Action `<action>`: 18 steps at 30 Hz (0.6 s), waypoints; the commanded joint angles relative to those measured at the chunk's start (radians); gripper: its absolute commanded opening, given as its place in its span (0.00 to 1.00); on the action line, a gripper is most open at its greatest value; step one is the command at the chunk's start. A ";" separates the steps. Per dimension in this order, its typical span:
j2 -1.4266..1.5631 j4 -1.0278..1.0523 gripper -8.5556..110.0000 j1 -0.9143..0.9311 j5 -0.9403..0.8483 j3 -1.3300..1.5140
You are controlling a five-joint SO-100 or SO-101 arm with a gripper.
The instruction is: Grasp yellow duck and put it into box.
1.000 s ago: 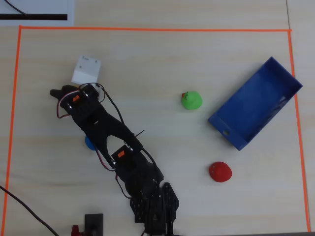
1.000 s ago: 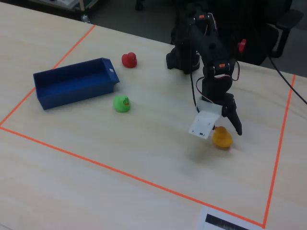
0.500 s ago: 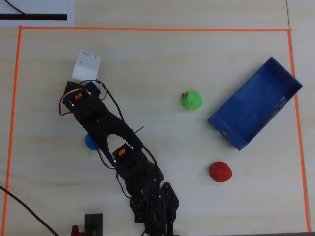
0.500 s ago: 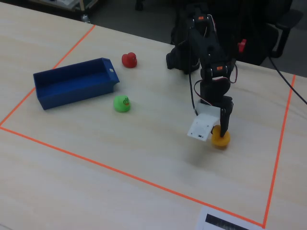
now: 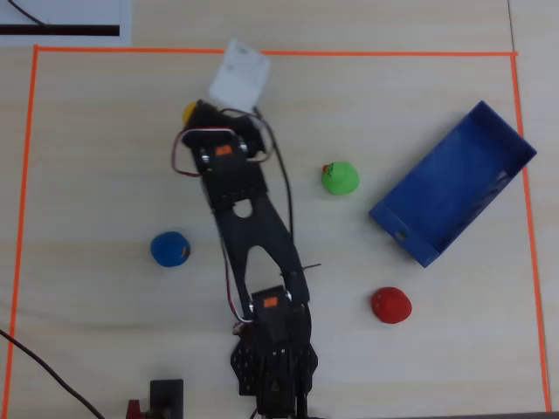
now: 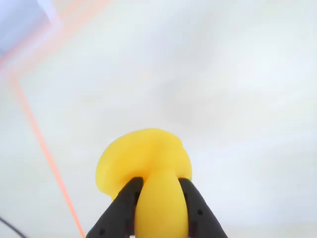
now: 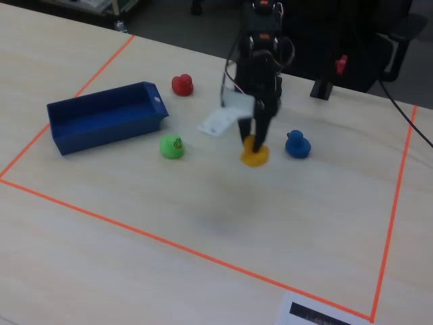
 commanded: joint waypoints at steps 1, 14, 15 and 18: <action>0.169 -0.100 0.07 0.457 -0.143 -0.040; 0.176 -1.155 0.07 1.121 -0.476 0.738; 0.166 -1.147 0.07 1.129 -0.471 0.732; 0.143 -1.112 0.07 1.140 -0.469 0.716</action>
